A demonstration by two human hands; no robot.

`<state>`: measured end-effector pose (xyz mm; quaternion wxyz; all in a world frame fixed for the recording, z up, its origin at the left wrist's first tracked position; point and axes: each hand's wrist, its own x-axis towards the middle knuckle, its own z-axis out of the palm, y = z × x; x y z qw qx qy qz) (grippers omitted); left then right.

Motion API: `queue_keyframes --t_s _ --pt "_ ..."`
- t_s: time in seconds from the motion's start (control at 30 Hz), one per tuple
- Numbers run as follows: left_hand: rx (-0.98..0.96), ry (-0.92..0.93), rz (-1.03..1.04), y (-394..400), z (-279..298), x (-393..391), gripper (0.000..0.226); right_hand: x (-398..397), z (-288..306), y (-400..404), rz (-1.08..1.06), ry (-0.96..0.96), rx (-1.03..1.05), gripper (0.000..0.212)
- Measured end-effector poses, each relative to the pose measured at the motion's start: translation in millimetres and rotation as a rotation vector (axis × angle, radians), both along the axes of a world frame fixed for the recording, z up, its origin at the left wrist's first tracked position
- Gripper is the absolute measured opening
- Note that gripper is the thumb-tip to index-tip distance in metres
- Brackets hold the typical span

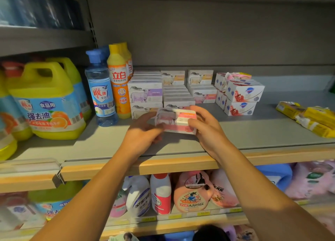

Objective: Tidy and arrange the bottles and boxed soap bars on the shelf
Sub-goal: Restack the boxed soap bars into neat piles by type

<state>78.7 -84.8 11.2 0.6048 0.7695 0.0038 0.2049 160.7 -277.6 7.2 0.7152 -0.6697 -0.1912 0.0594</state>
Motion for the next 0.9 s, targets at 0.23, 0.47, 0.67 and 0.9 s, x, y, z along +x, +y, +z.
queue_keyframes --t_s 0.23,0.47,0.67,0.9 --pt "0.065 -0.008 0.156 -1 2 0 0.024 -13 -4 4 0.040 -0.263 -0.174 0.080" --pt "0.058 -0.201 0.117 3 3 -7 0.027 -22 2 7 -0.018 -0.322 -0.185 0.044" --pt "-0.108 -0.268 0.046 5 3 -8 0.043 -20 0 9 -0.049 -0.402 -0.314 0.042" --pt "-0.066 -0.289 0.059 5 0 -5 0.036 -22 0 8 -0.053 -0.427 -0.292 0.039"
